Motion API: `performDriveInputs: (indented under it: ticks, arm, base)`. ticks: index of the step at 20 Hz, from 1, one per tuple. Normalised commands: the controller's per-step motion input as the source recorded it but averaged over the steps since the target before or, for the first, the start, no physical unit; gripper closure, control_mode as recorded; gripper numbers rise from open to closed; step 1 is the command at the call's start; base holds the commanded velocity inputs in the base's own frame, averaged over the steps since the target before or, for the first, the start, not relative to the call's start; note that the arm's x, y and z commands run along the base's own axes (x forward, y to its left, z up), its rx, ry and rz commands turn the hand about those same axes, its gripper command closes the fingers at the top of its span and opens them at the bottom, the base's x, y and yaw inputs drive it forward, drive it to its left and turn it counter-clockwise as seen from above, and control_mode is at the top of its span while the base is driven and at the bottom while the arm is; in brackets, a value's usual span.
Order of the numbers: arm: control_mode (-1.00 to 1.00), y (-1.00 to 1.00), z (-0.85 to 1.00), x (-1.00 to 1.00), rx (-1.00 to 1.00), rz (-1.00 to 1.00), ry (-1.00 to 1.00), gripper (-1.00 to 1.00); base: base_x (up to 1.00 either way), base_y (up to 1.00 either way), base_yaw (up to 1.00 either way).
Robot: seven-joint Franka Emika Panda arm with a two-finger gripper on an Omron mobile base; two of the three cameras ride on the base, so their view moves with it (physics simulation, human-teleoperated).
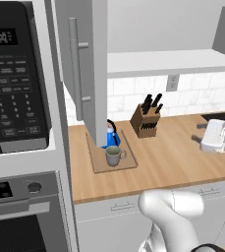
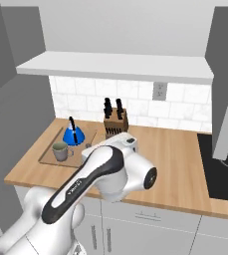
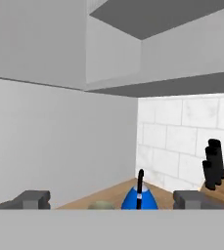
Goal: Pick the kettle from the counter and place it on the tray. Then pick the mug from the cabinet and place it on the tray. Then close the cabinet doors.
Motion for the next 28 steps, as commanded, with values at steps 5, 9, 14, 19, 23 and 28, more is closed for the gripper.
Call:
performDriveInputs:
  ticks: [5,9,14,19,23,28]
  arm:
    - [-1.0,-0.12,0.02,-0.3,0.0,-0.08,-0.06,-1.0]
    - [-1.0,-0.22,0.03,-0.47,0.09,-0.11,-0.25,-1.0]
    - [-1.0,-0.3,0.28,-0.1,0.08,-0.14,-0.21,-1.0]
    - [-1.0,-0.28,0.41,0.0,0.03,-0.12,-0.12,-1.0]
    - [-1.0,-0.46,0.3,0.0,0.03,-0.09,-0.08,-1.0]
    - [-1.0,-0.87,0.13,0.02,0.05,-0.04,-0.02,-1.0]
  base:
    - [0.0,0.0,0.0]
    - [0.0,0.0,0.0]
    - [0.0,0.0,0.0]
    - [0.0,0.0,0.0]
    - [0.0,0.0,0.0]
    - [0.0,0.0,0.0]
